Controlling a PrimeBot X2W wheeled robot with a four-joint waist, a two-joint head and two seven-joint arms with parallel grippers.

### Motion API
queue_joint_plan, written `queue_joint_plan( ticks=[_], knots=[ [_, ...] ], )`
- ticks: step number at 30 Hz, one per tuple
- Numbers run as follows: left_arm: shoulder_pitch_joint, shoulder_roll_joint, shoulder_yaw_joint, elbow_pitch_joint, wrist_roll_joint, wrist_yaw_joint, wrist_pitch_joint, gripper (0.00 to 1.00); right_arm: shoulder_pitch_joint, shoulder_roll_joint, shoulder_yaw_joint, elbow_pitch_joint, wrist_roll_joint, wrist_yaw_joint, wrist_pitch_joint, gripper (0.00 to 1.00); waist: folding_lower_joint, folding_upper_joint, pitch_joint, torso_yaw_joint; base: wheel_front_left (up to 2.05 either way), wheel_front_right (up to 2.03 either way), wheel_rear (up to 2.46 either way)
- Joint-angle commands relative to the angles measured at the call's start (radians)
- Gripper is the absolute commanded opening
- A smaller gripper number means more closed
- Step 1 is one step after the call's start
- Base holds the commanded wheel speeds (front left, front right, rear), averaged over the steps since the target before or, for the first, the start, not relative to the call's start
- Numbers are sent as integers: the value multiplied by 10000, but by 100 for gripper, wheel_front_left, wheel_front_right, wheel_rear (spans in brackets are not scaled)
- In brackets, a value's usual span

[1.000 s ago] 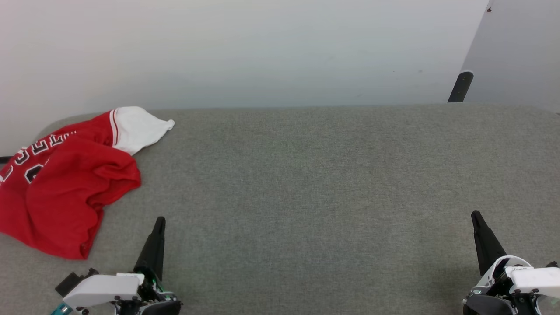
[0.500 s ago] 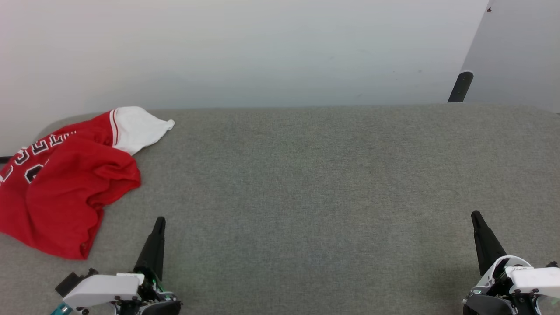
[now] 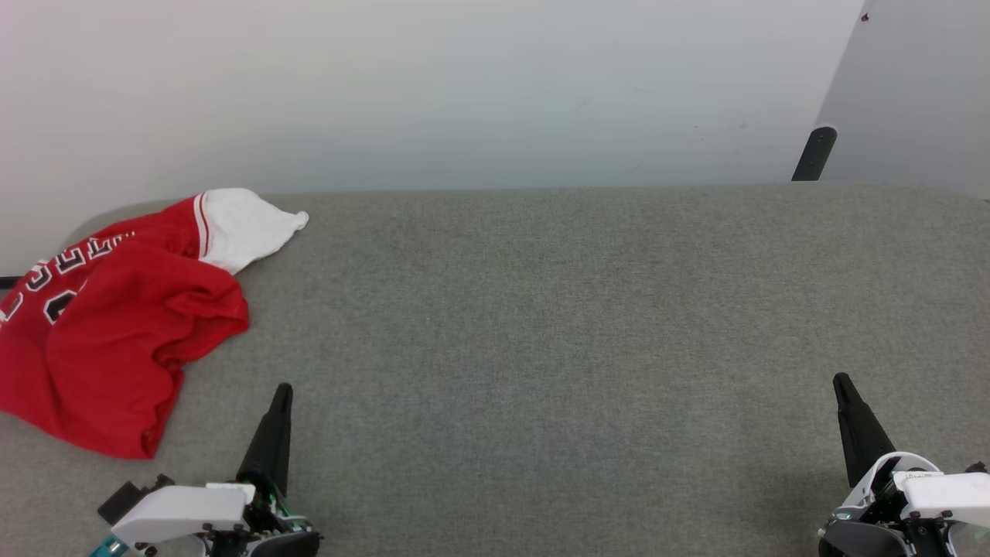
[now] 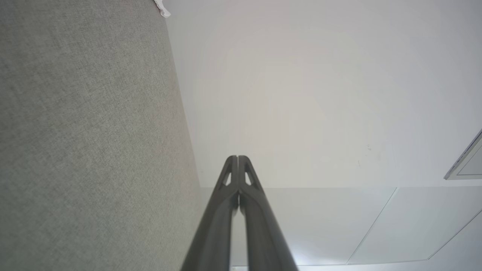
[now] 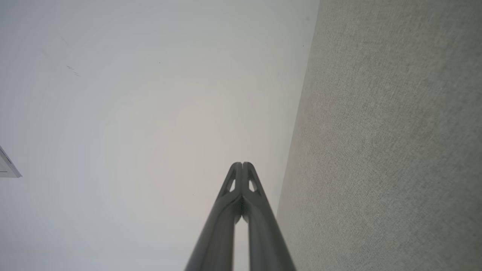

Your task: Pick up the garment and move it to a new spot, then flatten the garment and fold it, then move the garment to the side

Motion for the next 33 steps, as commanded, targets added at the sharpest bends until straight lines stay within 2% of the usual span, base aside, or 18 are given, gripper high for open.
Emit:
queue_joint_plan(
  ticks=[1,33],
  knots=[
    [-94,9,18,-16,-35,0,18,0,-18,26,9,-5,43,4,11,0,0,0,0,0,0,0,0],
    [-94,9,18,-17,-35,0,18,0,-18,26,9,-5,43,4,11,0,0,0,0,0,0,0,0]
  ],
)
